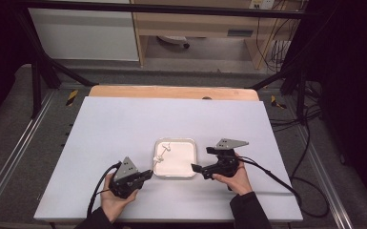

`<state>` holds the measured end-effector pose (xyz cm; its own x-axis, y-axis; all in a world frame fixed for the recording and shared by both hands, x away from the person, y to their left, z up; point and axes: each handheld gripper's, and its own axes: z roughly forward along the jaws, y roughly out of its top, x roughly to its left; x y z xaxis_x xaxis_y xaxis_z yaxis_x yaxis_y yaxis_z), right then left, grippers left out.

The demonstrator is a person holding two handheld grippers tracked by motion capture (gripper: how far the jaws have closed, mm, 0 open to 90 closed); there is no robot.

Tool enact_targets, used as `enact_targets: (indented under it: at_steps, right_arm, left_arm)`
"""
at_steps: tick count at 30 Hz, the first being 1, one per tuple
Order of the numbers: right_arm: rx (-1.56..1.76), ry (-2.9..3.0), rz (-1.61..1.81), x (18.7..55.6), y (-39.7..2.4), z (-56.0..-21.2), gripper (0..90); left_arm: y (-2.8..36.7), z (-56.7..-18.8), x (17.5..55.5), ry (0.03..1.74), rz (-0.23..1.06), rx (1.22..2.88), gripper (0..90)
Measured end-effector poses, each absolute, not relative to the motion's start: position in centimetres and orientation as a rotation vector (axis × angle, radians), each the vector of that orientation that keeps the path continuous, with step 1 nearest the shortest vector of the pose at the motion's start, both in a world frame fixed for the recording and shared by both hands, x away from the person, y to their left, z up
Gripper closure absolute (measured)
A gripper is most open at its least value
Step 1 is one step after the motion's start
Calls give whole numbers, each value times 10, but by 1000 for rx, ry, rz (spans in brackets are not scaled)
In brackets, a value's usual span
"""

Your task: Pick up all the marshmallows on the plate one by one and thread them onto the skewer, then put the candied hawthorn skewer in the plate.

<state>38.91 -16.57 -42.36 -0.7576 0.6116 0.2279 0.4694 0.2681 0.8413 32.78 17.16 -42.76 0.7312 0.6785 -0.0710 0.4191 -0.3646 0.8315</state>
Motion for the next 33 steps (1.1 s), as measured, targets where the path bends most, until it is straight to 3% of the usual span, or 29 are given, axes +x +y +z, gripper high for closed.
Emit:
enact_targets:
  at_steps: [17, 33]
  right_arm:
    - [1111, 2300, 1402, 371, -229, -437, 5]
    - [1134, 2286, 1369, 365, -246, -442, 6]
  left_arm:
    - [138, -415, 368, 955, 301, 2087, 885]
    - [100, -434, 381, 1007, 303, 2262, 885]
